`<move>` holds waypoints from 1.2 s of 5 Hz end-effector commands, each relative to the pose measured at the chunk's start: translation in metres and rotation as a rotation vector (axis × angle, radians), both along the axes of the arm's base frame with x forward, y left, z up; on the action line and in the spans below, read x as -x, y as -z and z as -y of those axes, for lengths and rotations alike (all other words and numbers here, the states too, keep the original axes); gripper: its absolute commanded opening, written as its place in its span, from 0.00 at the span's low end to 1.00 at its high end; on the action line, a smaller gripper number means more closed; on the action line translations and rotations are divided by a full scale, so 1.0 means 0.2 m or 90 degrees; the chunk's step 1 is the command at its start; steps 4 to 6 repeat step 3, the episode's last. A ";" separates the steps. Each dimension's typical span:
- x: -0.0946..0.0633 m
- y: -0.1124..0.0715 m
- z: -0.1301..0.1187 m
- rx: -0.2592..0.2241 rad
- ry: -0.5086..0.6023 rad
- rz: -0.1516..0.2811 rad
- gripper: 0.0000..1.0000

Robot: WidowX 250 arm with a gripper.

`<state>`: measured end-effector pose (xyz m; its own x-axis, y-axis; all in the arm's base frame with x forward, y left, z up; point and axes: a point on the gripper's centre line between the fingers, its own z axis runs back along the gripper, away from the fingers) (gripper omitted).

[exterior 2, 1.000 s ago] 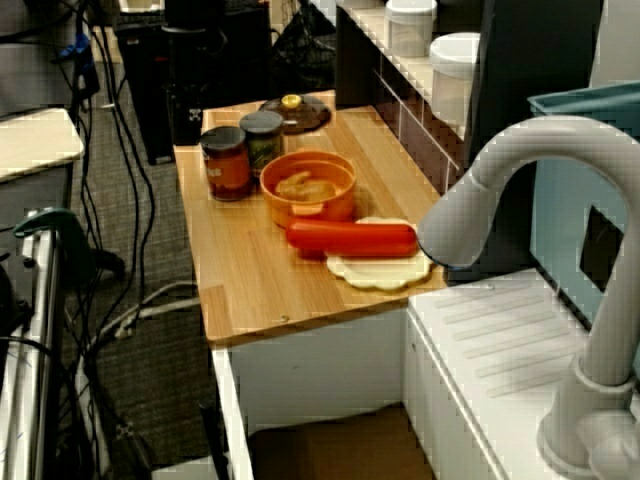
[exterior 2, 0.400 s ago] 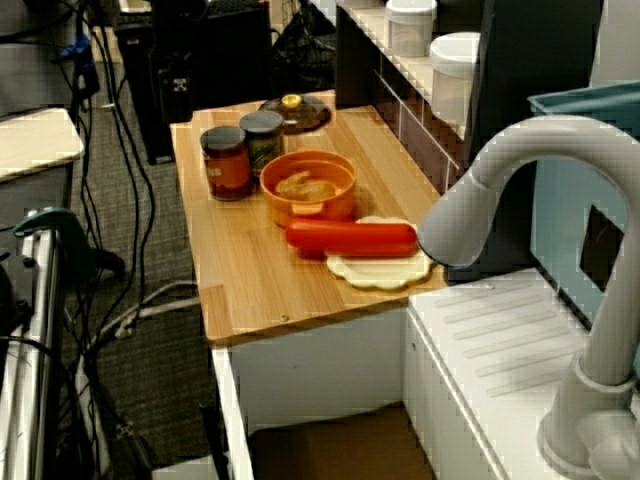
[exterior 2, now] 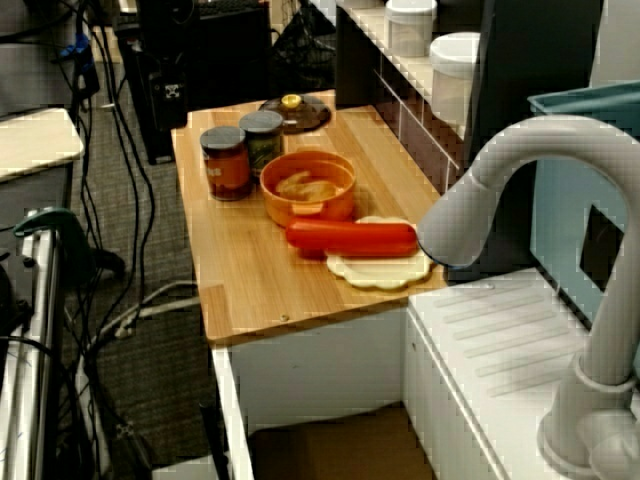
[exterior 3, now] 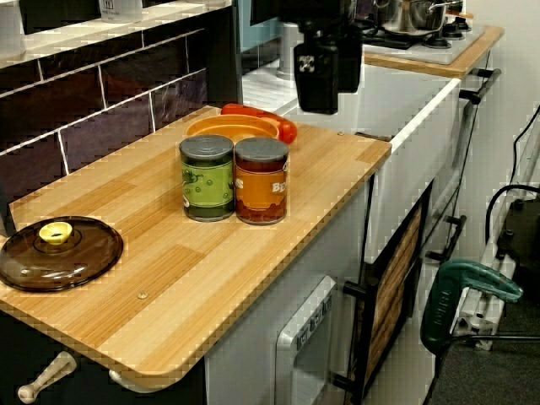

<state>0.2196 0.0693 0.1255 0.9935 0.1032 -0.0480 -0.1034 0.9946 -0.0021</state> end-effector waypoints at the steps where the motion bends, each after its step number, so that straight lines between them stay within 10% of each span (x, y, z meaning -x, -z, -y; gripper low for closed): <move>1: -0.02 -0.07 0.19 -0.042 0.001 0.037 1.00; 6: -0.03 -0.08 0.27 -0.073 0.008 0.052 1.00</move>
